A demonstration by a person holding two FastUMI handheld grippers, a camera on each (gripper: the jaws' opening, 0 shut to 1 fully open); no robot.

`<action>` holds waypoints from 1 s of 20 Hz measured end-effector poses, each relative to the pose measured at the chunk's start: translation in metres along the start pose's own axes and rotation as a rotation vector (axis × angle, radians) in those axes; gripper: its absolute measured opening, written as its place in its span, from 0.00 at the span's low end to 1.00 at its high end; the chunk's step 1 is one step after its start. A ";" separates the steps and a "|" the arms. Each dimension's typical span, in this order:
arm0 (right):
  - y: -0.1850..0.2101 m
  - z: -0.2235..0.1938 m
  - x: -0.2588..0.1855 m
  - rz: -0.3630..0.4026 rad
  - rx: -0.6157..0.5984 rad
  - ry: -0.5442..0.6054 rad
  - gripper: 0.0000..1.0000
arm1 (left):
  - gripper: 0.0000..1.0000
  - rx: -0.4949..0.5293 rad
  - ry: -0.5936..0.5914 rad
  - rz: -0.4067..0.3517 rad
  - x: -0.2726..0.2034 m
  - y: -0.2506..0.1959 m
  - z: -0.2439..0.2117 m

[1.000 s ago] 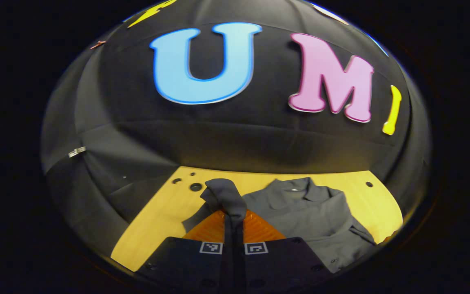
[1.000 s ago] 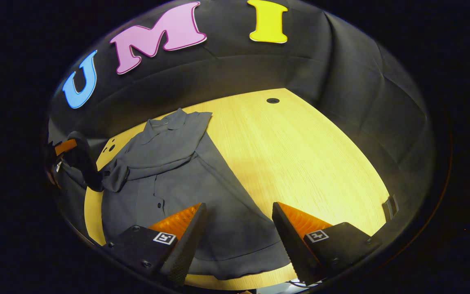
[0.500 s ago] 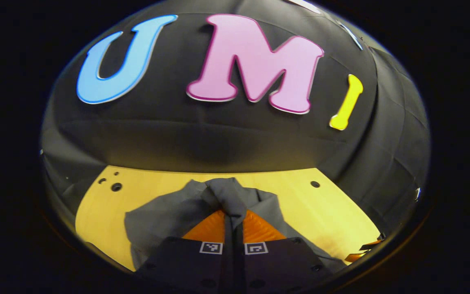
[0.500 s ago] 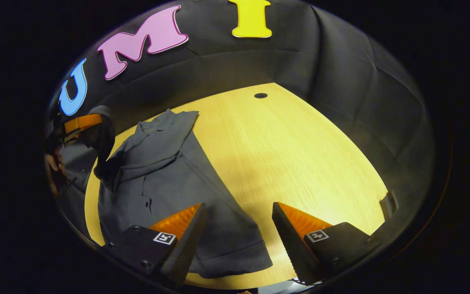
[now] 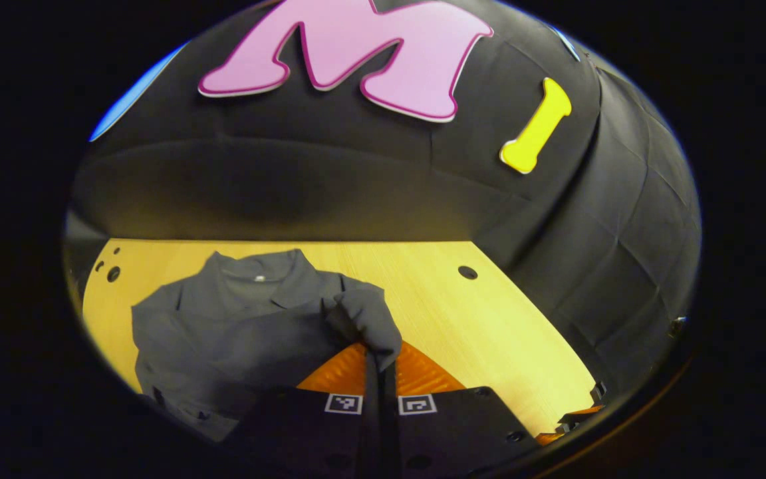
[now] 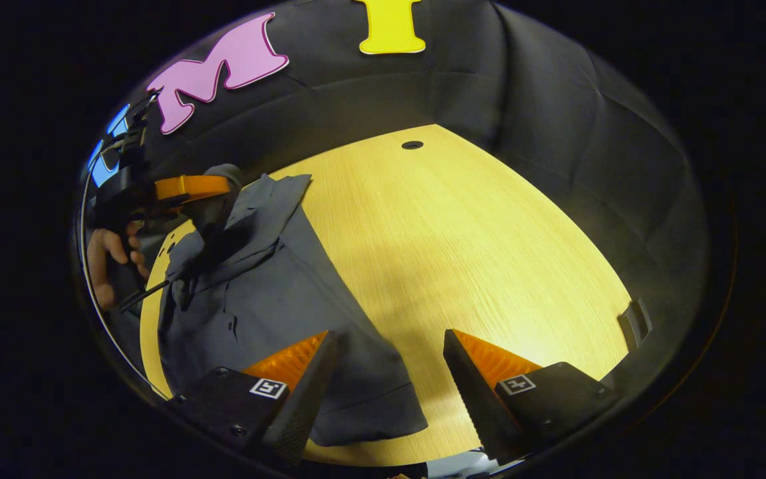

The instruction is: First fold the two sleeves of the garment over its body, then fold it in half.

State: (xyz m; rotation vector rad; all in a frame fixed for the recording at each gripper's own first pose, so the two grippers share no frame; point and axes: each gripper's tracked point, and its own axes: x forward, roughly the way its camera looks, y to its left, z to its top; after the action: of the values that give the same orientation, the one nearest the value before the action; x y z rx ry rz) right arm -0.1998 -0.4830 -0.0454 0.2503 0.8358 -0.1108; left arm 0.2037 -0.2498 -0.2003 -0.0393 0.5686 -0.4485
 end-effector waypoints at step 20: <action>0.016 -0.034 0.021 0.055 0.006 0.154 0.99 | 0.96 0.128 0.039 0.183 -0.152 0.123 -0.086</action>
State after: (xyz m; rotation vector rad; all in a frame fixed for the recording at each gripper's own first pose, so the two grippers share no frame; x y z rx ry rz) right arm -0.2069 -0.4583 -0.0795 0.2898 0.9810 -0.0432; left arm 0.0935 -0.0670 -0.2151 0.1436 0.5752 -0.3068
